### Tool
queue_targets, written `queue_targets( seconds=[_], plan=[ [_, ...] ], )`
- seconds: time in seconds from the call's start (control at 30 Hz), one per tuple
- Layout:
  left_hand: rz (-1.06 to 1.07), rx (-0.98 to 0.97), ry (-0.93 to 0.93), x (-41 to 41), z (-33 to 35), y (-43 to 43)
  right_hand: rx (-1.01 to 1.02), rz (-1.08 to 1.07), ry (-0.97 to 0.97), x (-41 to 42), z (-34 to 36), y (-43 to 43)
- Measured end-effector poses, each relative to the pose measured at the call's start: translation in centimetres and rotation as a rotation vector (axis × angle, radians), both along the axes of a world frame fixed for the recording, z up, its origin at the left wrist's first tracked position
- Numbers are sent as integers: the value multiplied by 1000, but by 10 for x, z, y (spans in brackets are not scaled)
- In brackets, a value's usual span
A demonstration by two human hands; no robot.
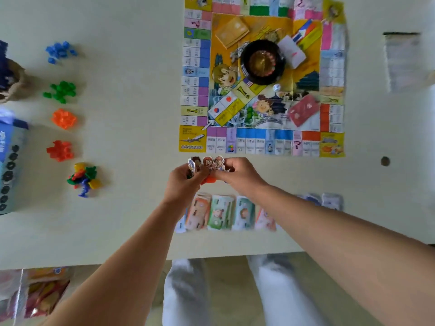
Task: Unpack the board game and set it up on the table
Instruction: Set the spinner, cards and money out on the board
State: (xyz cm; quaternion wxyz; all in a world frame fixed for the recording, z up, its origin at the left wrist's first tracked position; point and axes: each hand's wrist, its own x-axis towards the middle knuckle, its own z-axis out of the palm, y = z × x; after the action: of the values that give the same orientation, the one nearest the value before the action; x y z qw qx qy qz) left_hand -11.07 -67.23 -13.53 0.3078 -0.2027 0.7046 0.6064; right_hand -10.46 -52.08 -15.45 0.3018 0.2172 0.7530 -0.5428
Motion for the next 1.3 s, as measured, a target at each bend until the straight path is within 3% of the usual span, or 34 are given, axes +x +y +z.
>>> queue_targets(
  seconds=[0.2, 0.43, 0.57, 0.7, 1.03, 1.3],
  plan=[
    [-38, 12, -2, 0, 13, 149, 63, -129, 35, 18, -3, 141],
    [-204, -180, 48, -16, -16, 241, 146, -319, 118, 10, -5, 255],
    [-277, -262, 130, -29, -32, 274, 383, -200, 208, 11, -32, 303],
    [-371, -347, 267, -38, -43, 305, 371, -278, 327, 8, -48, 330],
    [-470, -430, 540, -43, -80, 347, 460, -168, 454, -2, -75, 350],
    [-461, -460, 607, -39, -89, 347, 438, -128, 487, -2, -79, 348]
  ],
)
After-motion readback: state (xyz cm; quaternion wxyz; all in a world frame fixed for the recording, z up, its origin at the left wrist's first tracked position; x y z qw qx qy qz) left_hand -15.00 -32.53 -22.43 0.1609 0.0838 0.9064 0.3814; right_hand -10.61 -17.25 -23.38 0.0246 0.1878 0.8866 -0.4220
